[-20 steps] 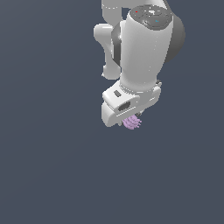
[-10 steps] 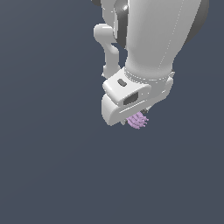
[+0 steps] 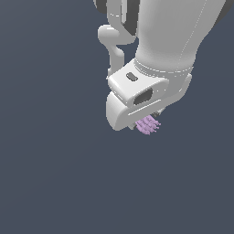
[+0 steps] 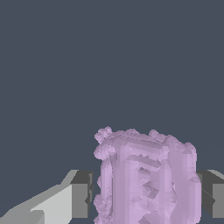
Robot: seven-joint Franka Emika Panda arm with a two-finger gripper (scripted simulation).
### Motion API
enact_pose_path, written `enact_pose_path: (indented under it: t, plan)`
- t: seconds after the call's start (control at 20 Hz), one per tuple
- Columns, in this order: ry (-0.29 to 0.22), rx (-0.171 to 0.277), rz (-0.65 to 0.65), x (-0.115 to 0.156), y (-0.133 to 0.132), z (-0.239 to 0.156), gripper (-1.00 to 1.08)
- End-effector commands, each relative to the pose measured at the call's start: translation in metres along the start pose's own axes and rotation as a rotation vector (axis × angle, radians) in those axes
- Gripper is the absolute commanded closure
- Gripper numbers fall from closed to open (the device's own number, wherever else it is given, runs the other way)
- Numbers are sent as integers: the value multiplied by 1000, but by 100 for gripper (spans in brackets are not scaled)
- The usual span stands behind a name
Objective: Pick up the object and move it to a goal position.
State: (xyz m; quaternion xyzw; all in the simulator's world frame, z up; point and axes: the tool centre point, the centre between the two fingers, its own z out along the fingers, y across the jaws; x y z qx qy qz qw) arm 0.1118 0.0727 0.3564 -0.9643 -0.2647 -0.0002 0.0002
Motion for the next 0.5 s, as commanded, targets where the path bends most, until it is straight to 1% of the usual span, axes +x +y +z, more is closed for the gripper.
enact_pose_path:
  t: [0.0, 0.45]
  plan:
    - [0, 0, 0, 2, 1, -4, 108]
    - [-1, 0, 0, 6, 2, -9, 108]
